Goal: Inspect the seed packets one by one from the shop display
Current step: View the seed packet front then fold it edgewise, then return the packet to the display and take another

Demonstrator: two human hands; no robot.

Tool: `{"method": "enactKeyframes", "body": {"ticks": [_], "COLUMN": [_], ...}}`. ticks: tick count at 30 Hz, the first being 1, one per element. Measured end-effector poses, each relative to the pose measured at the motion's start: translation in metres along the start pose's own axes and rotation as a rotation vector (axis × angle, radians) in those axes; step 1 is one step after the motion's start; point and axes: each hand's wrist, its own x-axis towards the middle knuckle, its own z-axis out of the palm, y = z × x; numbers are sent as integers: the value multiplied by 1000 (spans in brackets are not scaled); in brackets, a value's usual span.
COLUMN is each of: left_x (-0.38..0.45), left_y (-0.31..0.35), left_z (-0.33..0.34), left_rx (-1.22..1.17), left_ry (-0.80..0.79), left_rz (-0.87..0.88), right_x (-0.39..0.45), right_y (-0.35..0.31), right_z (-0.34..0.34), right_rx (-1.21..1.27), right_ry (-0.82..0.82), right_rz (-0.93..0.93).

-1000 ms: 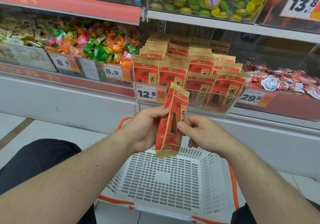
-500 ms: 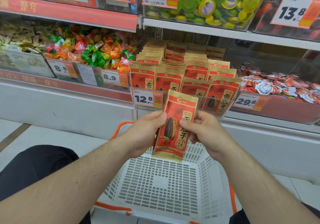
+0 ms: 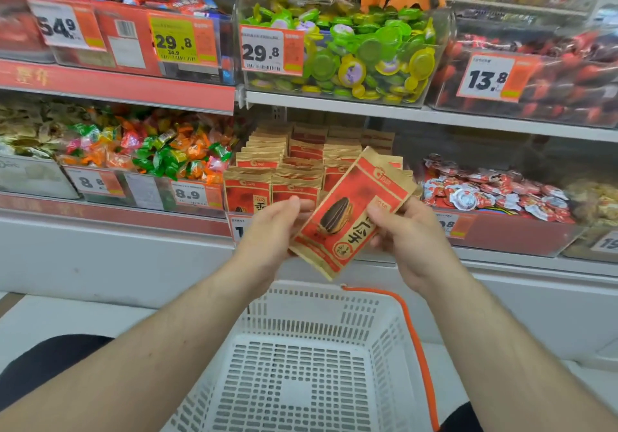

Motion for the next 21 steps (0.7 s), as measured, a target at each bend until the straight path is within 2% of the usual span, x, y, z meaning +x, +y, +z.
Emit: {"method": "enactKeyframes", "body": {"ticks": [2,4,6,10,13,16,21], "left_x": [10,18,25,40,48,56,60], "left_y": [9,13,10,6,14,15,10], "left_z": [5,10,13,17,25,28,28], "left_rx": [-126,-74,201,918,1256,1343,1289], "left_ry": [158,278,325,262,202,150,160], "left_rz": [6,61,212,494,492,447,440], "right_x": [9,18,27,47,59,70,93], "right_y": [-17,-34,-49,-63,-67,-66,-56], "right_z": [-5,-9,-12,-19,-22,-21,-17], "right_rx": [40,43,16,-183,-355,-481,-612], "right_ry": [68,121,160,168,129,59,-25], "right_rz": [-108,-216,-299,-374,-421,-391,-307]}}
